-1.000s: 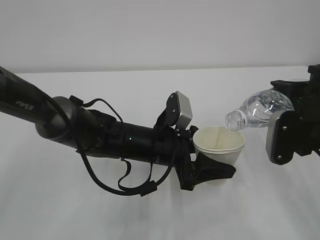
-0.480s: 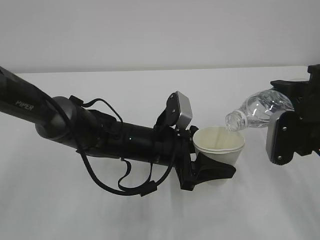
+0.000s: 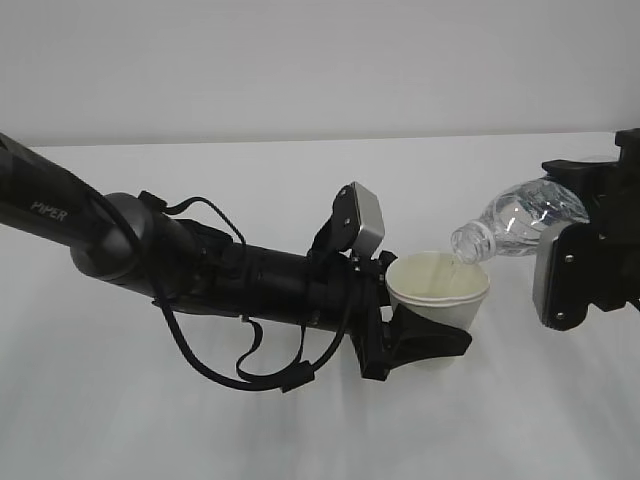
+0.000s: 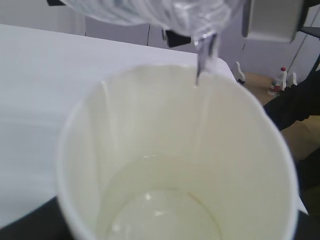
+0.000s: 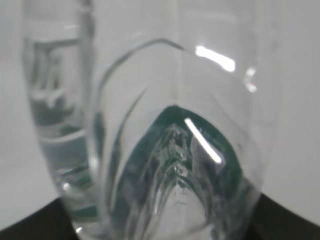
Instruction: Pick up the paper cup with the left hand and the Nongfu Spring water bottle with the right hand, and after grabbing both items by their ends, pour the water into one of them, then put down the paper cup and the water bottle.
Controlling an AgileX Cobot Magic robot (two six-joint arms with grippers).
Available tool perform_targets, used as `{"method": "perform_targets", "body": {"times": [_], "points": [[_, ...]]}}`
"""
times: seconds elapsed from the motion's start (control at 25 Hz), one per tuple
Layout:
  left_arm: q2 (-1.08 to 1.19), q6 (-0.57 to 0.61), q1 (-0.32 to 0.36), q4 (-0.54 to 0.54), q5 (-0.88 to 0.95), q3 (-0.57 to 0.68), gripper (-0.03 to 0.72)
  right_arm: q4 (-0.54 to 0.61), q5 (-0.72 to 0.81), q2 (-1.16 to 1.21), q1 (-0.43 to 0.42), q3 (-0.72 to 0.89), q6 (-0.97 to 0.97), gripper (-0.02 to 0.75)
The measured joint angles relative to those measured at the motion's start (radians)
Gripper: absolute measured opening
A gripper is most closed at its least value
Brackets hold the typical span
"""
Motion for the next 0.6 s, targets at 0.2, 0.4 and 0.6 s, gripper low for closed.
{"method": "perform_targets", "body": {"times": [0.2, 0.4, 0.6], "points": [[0.000, 0.000, 0.000, -0.012, 0.000, 0.000, 0.462, 0.000, 0.000, 0.000, 0.000, 0.000, -0.002, 0.405], [0.000, 0.000, 0.000, -0.014, 0.000, 0.000, 0.462, 0.000, 0.000, 0.000, 0.000, 0.000, -0.002, 0.405], [0.000, 0.000, 0.000, -0.016, 0.000, 0.000, 0.462, 0.000, 0.000, 0.000, 0.000, 0.000, -0.002, 0.405]]}}
